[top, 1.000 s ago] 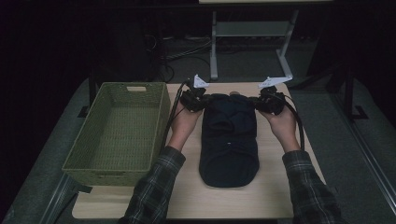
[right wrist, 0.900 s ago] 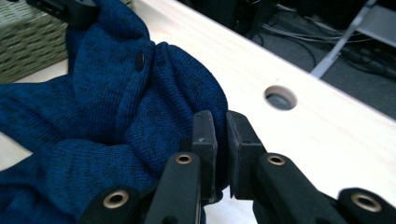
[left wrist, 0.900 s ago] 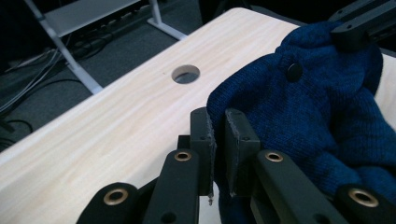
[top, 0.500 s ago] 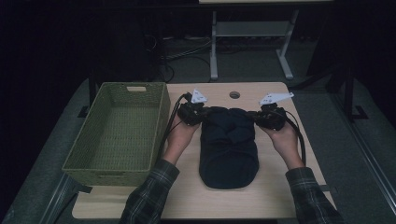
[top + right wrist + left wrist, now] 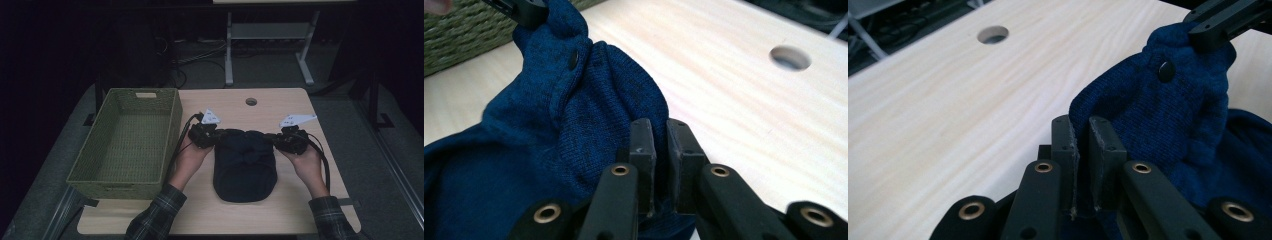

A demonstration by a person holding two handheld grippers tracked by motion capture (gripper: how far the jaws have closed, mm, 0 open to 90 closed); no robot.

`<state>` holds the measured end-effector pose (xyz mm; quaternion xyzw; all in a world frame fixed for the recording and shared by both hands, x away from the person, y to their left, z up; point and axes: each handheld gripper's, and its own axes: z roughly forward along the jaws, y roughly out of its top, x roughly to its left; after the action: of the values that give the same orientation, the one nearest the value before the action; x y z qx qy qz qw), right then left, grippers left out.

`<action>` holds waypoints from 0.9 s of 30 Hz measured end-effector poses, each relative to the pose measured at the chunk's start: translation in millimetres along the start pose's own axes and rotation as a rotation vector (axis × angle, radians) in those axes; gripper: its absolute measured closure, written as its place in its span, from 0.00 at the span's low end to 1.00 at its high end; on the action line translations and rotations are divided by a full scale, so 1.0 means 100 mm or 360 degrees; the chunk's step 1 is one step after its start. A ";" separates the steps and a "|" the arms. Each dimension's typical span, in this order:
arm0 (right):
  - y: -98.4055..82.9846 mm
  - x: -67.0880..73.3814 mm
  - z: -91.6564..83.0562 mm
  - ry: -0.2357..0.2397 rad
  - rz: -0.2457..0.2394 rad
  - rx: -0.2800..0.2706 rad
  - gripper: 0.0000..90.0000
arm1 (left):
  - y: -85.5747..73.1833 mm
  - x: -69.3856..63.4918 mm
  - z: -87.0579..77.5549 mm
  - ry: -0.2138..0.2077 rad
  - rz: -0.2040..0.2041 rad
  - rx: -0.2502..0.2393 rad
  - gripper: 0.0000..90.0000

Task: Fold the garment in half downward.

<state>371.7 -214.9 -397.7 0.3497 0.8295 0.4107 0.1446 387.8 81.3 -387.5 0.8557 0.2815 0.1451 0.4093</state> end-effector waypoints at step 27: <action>-0.44 0.36 -0.23 0.0075 0.0028 0.0037 0.80 | -0.31 -0.37 -0.19 -0.0185 0.0008 0.0071 0.88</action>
<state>313.5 -221.0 -416.1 0.3489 0.8344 0.4103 0.1172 337.8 86.8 -400.7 0.8723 0.2582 0.0897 0.4055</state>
